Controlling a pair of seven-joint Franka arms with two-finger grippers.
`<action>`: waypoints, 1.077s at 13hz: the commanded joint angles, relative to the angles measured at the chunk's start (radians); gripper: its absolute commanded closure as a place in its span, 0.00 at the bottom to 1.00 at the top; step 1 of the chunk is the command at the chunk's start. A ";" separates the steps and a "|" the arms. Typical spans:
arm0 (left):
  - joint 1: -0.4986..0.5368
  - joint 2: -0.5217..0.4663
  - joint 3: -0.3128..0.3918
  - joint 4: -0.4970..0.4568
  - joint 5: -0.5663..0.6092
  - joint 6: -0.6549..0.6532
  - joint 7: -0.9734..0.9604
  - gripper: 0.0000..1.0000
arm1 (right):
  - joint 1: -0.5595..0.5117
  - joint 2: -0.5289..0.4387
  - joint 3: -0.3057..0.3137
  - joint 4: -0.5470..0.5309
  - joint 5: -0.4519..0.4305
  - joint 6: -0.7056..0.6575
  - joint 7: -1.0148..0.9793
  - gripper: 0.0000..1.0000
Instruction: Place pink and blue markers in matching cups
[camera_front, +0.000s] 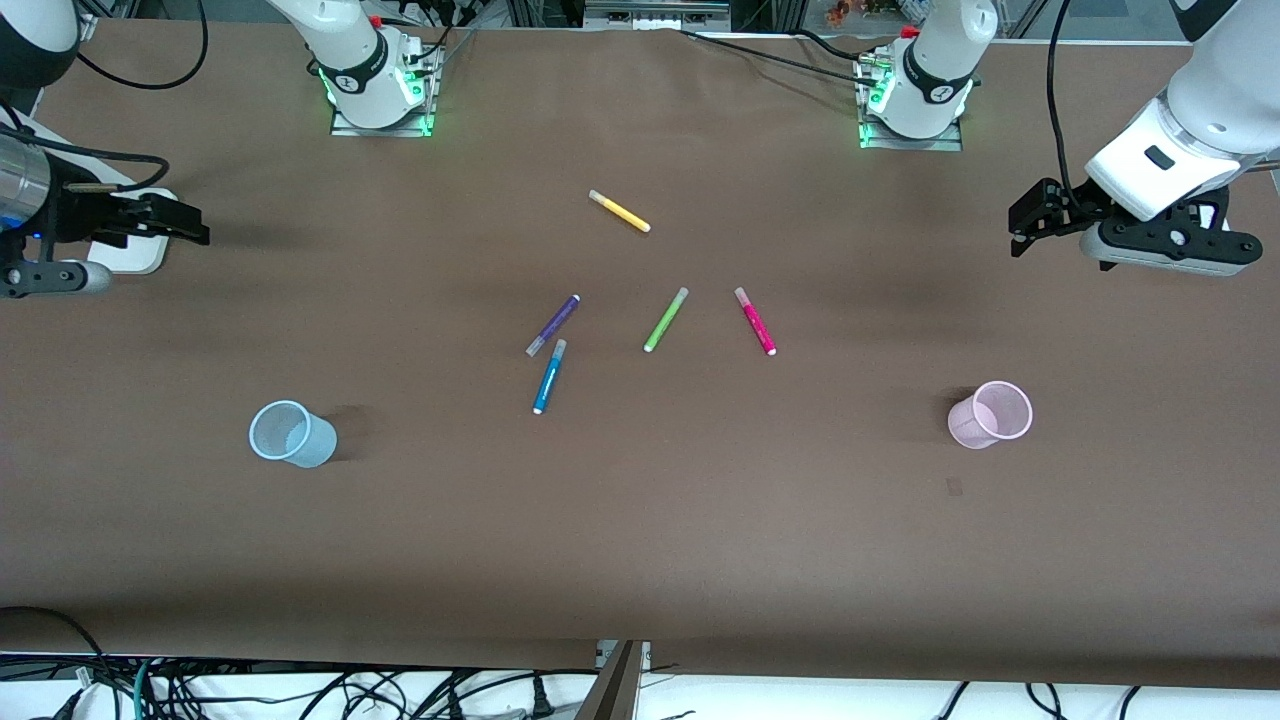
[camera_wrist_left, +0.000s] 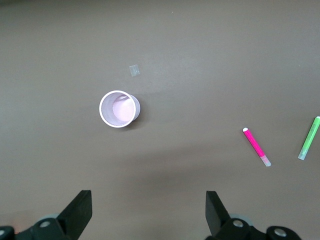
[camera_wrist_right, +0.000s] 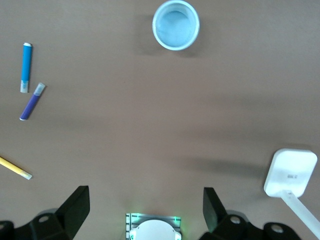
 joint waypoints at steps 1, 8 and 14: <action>0.001 0.012 -0.003 0.032 -0.002 -0.032 0.009 0.00 | 0.065 0.027 0.000 0.012 0.011 0.029 0.094 0.00; 0.000 0.014 -0.008 0.032 -0.001 -0.032 0.009 0.00 | 0.229 0.169 0.000 0.002 0.012 0.232 0.335 0.00; 0.000 0.080 -0.070 0.019 -0.002 -0.125 0.008 0.00 | 0.295 0.323 0.000 0.001 0.012 0.419 0.461 0.00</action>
